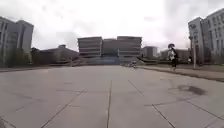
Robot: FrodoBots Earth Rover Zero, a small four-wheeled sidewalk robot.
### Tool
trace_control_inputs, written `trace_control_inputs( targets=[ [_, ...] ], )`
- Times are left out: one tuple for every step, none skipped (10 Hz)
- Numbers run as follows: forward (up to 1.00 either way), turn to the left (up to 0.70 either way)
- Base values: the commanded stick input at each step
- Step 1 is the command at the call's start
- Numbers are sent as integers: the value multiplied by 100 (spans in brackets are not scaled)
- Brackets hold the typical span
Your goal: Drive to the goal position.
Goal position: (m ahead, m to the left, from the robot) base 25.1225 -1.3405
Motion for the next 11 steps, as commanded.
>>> trace_control_inputs(
  targets=[
    [70, 2],
    [70, 2],
    [70, 2],
    [70, 2],
    [70, 2],
    [70, 2],
    [70, 2],
    [70, 2],
    [70, 2],
    [70, 2],
    [70, 2]
  ],
)
